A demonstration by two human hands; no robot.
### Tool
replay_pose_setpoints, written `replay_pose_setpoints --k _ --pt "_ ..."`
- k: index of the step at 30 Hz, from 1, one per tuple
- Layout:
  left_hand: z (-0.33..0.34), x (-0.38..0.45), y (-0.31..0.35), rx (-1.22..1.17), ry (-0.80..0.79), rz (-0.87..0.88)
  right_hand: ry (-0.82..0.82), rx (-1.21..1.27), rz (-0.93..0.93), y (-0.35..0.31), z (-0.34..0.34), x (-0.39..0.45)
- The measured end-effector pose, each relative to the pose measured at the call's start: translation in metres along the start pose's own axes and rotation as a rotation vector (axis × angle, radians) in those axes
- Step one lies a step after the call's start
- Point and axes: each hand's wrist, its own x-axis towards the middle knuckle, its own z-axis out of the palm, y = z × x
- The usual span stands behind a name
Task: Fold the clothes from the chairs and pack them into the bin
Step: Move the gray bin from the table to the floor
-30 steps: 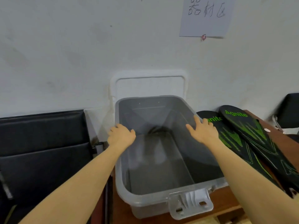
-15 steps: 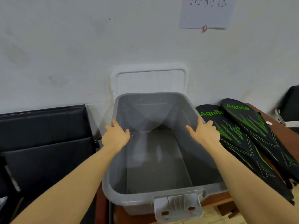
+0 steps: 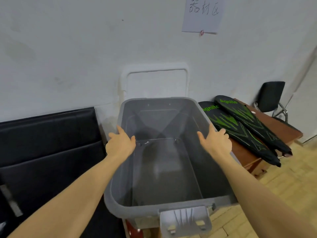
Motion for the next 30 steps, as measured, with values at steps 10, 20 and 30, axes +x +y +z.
replay_pose_setpoints --k 10,20,30 --pt "-0.024 -0.043 -0.034 -0.067 -0.011 0.194 0.051 0.014 0.167 0.011 -0.032 -0.11" --pt "0.021 -0.14 0.082 -0.09 -0.039 0.464 0.156 0.168 0.465 0.176 -0.044 -0.171" --pt "0.117 -0.261 0.209 -0.085 -0.187 0.661 0.146 0.091 0.673 0.364 -0.033 -0.25"
